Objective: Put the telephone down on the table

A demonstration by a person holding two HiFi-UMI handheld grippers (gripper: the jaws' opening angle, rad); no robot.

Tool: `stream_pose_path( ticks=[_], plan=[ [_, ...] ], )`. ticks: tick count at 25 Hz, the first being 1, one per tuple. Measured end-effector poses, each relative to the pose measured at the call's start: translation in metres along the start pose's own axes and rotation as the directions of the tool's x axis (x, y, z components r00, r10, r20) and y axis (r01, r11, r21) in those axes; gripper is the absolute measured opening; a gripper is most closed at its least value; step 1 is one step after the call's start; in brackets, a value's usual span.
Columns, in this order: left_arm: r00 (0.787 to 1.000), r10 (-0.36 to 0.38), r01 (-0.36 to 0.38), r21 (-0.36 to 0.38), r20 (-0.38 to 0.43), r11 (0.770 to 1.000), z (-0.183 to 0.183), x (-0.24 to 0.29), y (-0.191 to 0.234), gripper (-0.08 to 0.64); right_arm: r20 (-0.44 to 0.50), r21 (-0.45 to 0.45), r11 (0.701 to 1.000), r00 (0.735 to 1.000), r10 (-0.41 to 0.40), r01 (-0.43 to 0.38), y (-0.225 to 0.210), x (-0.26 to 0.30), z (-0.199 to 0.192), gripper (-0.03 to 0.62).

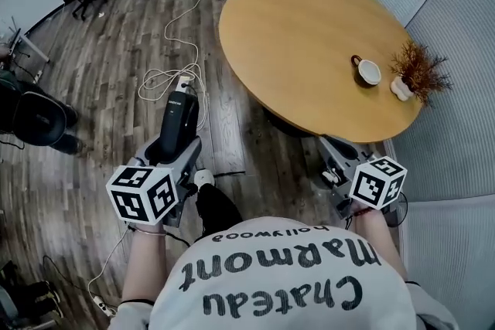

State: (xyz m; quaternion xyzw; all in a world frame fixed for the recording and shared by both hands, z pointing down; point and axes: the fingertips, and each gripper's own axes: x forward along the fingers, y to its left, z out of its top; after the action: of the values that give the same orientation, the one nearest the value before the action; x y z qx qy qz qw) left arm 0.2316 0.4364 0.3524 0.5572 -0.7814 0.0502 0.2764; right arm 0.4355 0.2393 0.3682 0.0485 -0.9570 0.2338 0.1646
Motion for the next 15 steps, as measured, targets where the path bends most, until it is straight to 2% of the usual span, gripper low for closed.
stream_pose_path(
  ticks=[6,10,15],
  plan=[
    [0.999,-0.038,0.038,0.035,-0.003,0.999,0.053,0.017,0.072,0.285,0.032,0.052,0.998,0.999,-0.031,0.029,0.016,0.079,0.041,0.014],
    [0.999,-0.035,0.035,0.068,0.001,0.997,0.084,0.019,0.136,0.285,0.041,0.041,0.999,0.999,0.010,-0.011,0.045,0.156,0.065,0.015],
    [0.999,-0.029,0.028,0.069,0.015,0.997,0.109,0.018,0.214,0.285,0.059,0.026,0.999,0.998,0.034,-0.035,0.074,0.250,0.092,0.015]
  ],
)
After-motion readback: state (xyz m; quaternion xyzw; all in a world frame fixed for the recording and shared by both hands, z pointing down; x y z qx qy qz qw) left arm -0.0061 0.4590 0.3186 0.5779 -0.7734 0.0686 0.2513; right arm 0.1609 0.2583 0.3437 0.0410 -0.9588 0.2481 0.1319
